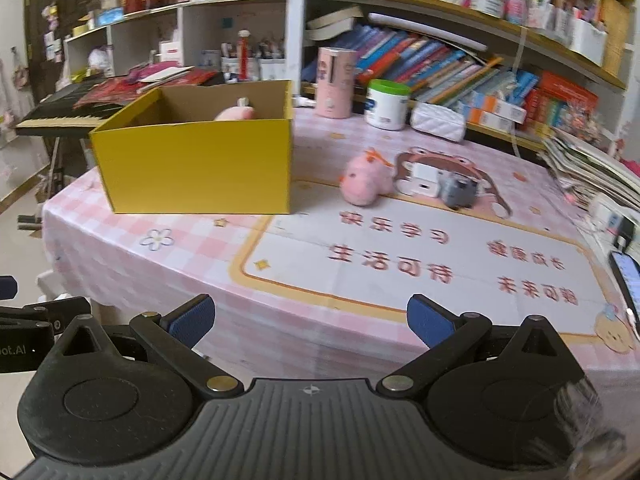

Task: Organize objects
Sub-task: 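Lift both open tools out of the box and move toward the pink chick and grey truck, then grasp the pink plush chick with the left tool while the right tool grasps the grey toy truck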

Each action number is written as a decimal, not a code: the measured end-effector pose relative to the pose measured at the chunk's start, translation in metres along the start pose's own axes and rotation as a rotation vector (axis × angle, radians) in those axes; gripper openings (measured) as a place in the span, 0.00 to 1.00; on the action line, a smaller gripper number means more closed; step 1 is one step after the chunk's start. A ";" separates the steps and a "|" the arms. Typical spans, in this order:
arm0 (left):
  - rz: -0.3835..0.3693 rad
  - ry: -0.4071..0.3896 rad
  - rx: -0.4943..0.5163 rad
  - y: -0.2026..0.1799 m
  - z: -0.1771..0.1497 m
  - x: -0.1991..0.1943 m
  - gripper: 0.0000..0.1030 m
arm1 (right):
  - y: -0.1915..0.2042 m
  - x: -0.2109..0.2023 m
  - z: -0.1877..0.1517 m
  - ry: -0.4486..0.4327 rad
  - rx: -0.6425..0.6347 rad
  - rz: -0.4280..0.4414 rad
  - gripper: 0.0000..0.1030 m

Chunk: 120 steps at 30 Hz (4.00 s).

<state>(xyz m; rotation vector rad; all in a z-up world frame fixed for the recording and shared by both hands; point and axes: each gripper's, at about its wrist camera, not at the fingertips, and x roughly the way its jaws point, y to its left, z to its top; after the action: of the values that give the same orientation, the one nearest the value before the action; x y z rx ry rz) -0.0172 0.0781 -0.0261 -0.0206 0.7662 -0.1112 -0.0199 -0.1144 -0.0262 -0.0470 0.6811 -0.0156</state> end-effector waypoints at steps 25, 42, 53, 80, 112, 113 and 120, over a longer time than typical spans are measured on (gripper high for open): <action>-0.174 0.011 0.141 -0.099 0.039 0.049 0.93 | -0.108 0.012 0.003 0.043 0.166 -0.207 1.00; -0.144 0.009 0.085 -0.144 0.085 0.101 0.93 | -0.160 0.073 0.056 0.049 0.095 -0.166 1.00; -0.104 -0.044 0.090 -0.179 0.116 0.122 0.91 | -0.203 0.105 0.086 0.006 0.098 -0.117 1.00; 0.064 0.048 0.157 -0.236 0.155 0.249 0.78 | -0.256 0.155 0.097 0.058 0.055 0.005 0.97; -0.099 0.016 0.053 -0.203 0.143 0.167 0.57 | -0.237 0.259 0.113 0.134 -0.115 0.142 0.59; -0.102 0.010 0.054 -0.202 0.143 0.165 0.57 | -0.236 0.256 0.114 0.135 -0.111 0.133 0.59; -0.132 -0.001 0.058 -0.199 0.138 0.155 0.57 | -0.230 0.208 0.119 0.109 -0.028 0.120 0.59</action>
<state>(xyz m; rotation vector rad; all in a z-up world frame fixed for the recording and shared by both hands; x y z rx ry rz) 0.1709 -0.1398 -0.0219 -0.0161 0.7600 -0.2589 0.2172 -0.3459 -0.0538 -0.0325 0.7919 0.1071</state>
